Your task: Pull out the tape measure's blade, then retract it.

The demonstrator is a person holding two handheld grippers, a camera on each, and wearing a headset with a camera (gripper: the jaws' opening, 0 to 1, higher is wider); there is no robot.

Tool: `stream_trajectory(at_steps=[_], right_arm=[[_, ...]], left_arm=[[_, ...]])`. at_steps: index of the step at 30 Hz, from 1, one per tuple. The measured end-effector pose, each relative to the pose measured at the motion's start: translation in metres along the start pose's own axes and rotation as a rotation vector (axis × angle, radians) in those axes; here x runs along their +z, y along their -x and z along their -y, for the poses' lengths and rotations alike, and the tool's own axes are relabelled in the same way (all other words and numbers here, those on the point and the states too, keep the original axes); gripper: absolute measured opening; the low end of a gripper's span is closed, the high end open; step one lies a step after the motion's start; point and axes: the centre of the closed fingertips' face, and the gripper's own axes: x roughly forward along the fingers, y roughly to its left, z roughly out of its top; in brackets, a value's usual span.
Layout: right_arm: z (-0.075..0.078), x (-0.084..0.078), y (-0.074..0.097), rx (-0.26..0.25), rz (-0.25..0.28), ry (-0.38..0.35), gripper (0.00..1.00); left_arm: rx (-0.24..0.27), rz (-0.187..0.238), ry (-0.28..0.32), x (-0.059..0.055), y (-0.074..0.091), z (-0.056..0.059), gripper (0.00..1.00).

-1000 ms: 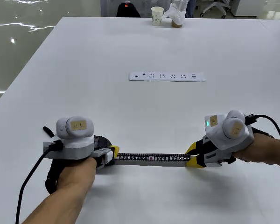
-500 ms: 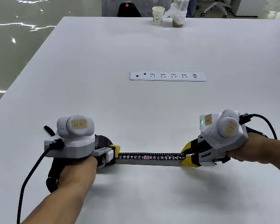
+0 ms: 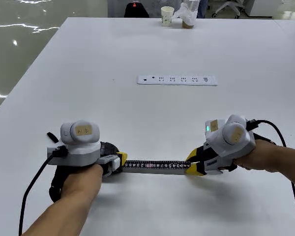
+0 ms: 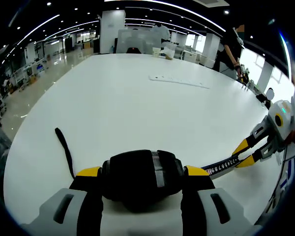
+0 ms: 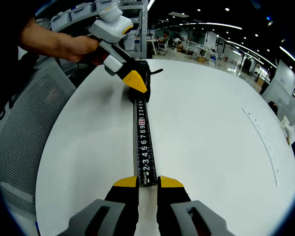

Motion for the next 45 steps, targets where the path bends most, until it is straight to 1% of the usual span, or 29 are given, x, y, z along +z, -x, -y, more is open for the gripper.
stream_trajectory(at_steps=[11,33,45], right_arm=[[0.0,0.001,-0.002,-0.005,-0.003,0.0,0.1],[-0.001,0.016,-0.012,0.001,0.016,0.002,0.1],[-0.001,0.021,-0.017,0.002,0.02,0.004,0.1]], left_arm=[[-0.003,-0.003,0.003,0.0,0.001,0.0,0.59],[-0.008,-0.005,0.006,0.0,0.001,0.0,0.59],[-0.009,-0.007,0.007,-0.001,0.0,-0.001,0.59]])
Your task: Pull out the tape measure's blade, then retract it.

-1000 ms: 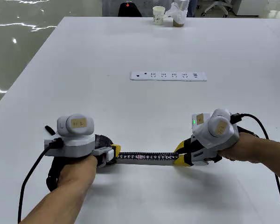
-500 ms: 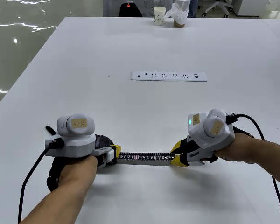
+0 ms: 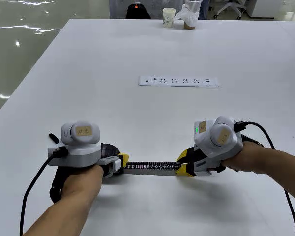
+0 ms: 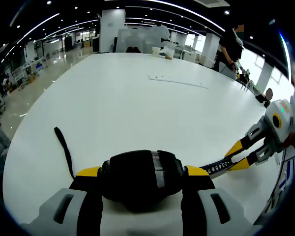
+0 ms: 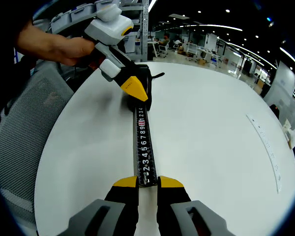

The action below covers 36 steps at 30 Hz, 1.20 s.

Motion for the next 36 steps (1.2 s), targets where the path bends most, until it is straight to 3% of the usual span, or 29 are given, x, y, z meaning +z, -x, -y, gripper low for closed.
stream_trajectory(at_steps=[36], right_arm=[[0.002,0.016,-0.015,0.007,0.015,0.004,0.1]], left_arm=[[-0.002,-0.005,0.003,0.001,-0.001,0.001,0.59]])
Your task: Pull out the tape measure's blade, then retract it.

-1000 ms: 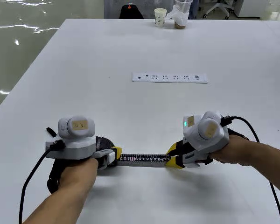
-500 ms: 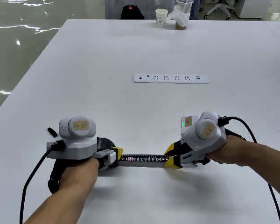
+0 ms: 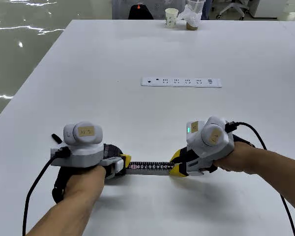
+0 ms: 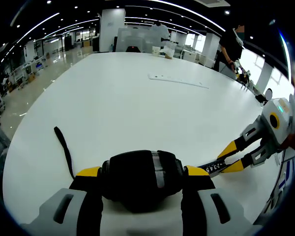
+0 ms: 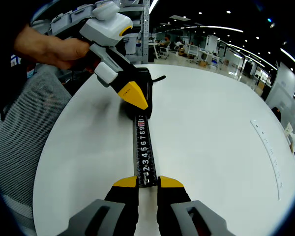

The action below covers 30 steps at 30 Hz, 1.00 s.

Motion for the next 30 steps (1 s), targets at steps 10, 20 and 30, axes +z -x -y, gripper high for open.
stream_trajectory(at_steps=[10,20,30], right_arm=[[0.001,0.005,-0.005,0.003,0.004,0.008,0.1],[0.0,0.012,-0.011,0.01,0.01,0.011,0.1],[-0.002,0.02,-0.017,0.019,0.021,0.009,0.1]], left_arm=[[-0.003,-0.001,0.003,0.0,0.0,0.0,0.59],[-0.005,-0.003,0.005,0.0,0.0,0.0,0.59],[-0.006,-0.005,0.006,0.0,0.0,0.0,0.59]])
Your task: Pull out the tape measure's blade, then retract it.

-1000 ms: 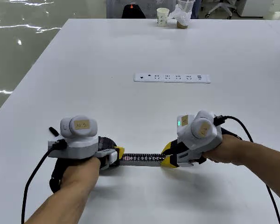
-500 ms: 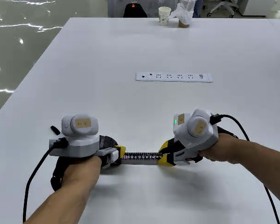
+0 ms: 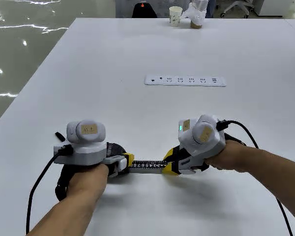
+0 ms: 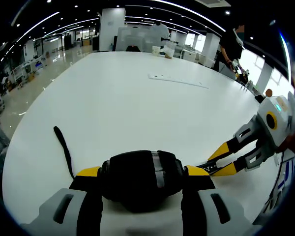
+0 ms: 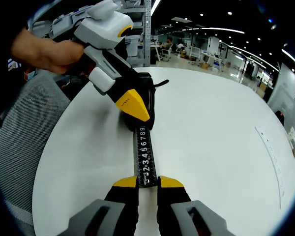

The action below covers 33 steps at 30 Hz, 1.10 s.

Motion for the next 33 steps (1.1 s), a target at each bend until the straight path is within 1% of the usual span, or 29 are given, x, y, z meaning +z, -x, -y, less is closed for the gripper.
stream_trajectory(at_steps=[11,33], right_arm=[[-0.001,0.005,-0.004,0.003,0.005,0.004,0.1],[-0.004,0.027,-0.025,0.02,0.041,0.001,0.1]], left_arm=[[-0.001,-0.002,-0.001,0.0,0.0,0.0,0.59],[-0.017,-0.01,0.0,-0.001,-0.001,0.0,0.59]])
